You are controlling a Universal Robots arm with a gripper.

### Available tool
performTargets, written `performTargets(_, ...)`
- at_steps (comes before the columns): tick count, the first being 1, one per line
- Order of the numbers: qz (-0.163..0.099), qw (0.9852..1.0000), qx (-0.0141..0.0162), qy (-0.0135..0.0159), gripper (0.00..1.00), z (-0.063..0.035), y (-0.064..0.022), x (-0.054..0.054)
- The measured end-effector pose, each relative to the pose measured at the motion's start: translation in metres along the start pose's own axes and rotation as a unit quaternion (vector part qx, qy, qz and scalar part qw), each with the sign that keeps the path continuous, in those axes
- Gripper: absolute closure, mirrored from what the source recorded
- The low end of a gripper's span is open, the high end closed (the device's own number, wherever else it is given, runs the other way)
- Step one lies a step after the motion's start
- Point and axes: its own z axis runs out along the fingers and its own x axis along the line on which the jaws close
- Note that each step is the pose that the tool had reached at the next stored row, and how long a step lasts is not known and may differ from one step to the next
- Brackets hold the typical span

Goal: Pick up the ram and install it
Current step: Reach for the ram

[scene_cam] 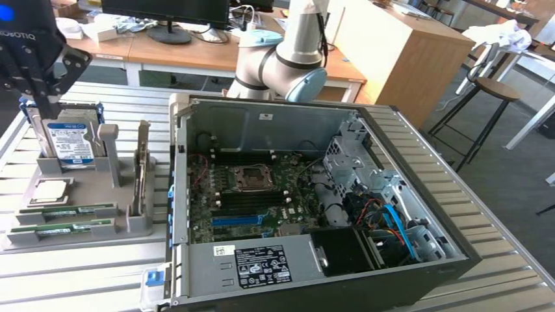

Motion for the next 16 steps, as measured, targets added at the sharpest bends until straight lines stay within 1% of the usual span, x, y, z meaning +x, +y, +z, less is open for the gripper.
performTargets(5, 0.000, 1.0000, 0.0011, -0.0001, 0.90, -0.0001, -0.0038, 0.000)
performTargets(16, 0.000, 1.0000, 0.0047, -0.0003, 0.90, -0.0006, -0.0134, -0.001)
